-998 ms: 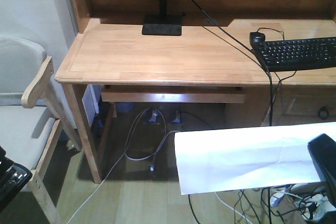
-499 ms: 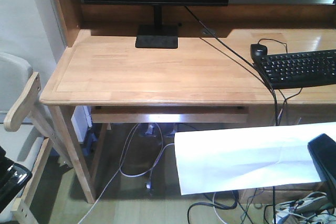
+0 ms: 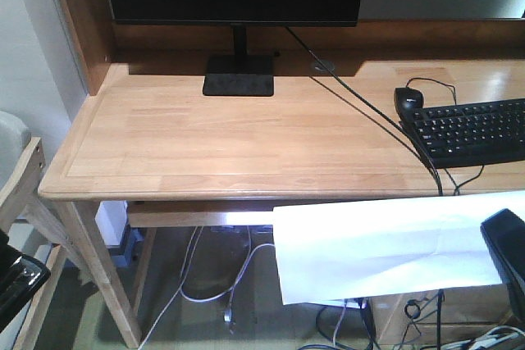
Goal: Grab stapler and paper to desk for stapling
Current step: 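Drive forward toward the wooden desk with the monitor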
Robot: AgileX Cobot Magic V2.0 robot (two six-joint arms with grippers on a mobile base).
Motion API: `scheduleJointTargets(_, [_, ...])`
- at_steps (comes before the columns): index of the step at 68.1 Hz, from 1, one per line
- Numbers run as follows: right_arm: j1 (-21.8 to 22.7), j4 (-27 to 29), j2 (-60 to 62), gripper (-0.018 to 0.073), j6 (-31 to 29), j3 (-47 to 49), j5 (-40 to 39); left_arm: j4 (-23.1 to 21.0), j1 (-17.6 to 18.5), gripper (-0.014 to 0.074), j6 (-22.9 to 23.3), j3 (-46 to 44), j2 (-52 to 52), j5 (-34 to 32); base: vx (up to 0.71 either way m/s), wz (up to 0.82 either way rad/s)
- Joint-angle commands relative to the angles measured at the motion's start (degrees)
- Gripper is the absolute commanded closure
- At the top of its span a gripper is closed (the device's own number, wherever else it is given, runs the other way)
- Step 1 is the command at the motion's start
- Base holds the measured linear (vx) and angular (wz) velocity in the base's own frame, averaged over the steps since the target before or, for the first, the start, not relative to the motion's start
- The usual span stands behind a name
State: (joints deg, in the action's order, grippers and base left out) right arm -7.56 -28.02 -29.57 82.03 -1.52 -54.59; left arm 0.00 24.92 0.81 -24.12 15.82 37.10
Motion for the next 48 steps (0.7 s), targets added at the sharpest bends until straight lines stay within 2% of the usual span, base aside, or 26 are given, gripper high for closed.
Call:
scheduleJointTargets(1, [0.0, 0.9, -0.2, 0.0564, -0.8, -0.1, -3.5, 0.0, 0.3, 0.0603, 0.2, -1.8, 0.3, -6.2, 0.15, -0.02])
scheduleJointTargets(48, [0.0, 0.9, -0.2, 0.0564, -0.8, -0.1, -3.5, 0.0, 0.3, 0.0603, 0.2, -1.8, 0.3, -6.2, 0.12, -0.03])
